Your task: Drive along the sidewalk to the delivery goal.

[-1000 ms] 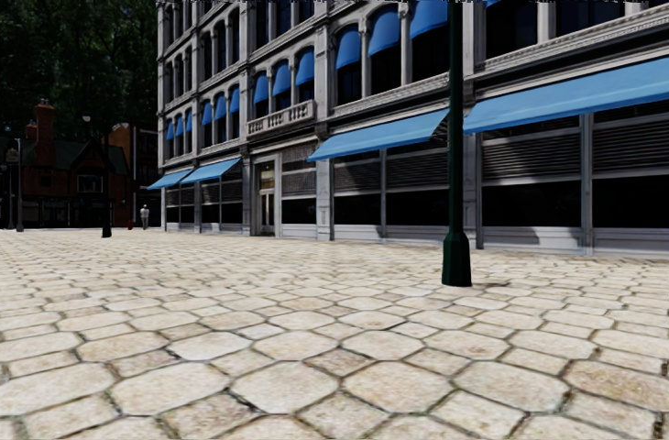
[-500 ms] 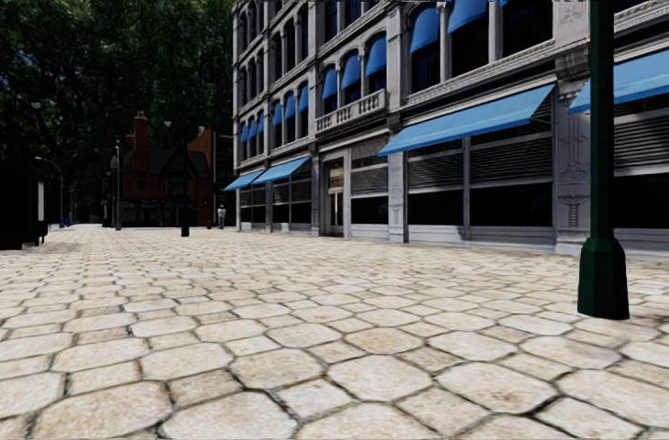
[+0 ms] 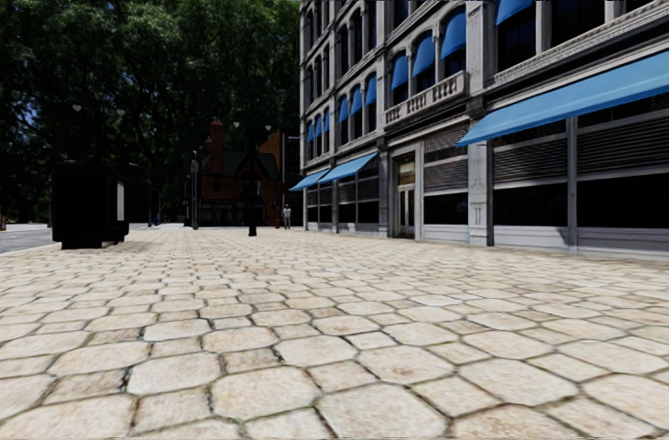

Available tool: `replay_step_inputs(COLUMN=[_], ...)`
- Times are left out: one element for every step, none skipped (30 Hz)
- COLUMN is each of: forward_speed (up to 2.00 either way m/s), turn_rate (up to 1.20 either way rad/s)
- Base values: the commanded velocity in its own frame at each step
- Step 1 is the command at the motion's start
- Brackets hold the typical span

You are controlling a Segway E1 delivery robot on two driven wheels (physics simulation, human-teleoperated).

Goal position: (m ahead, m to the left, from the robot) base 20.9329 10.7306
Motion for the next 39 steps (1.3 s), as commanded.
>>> replay_step_inputs(forward_speed=[2.00, 2.00, 2.00, 2.00, 2.00, 2.00, 2.00, 2.00, 2.00, 2.00, 2.00, 2.00, 2.00, 2.00, 2.00, 2.00, 2.00, 2.00, 2.00, 2.00, 2.00, 2.00, 2.00, 2.00, 2.00, 2.00, 2.00, 2.00, 2.00, 2.00, 2.00, 2.00, 2.00, 2.00, 2.00, 2.00, 2.00, 2.00, 2.00], turn_rate=[0.52, 0.52, 0.52, 0.52, 0.52, 0.52, 0.52, 0.52, 0.52, 0.53, 0.53, 0.53, 0.53, 0.53, 0.53, 0.53, 0.53, 0.53, 0.53, 0.53, 0.53, 0.53, 0.53, 0.53, 0.53, 0.53, 0.53, 0.53, 0.53, 0.53, 0.52, 0.00, 0.00, 0.00, 0.00, 0.00, 0.00, 0.00, 0.00])
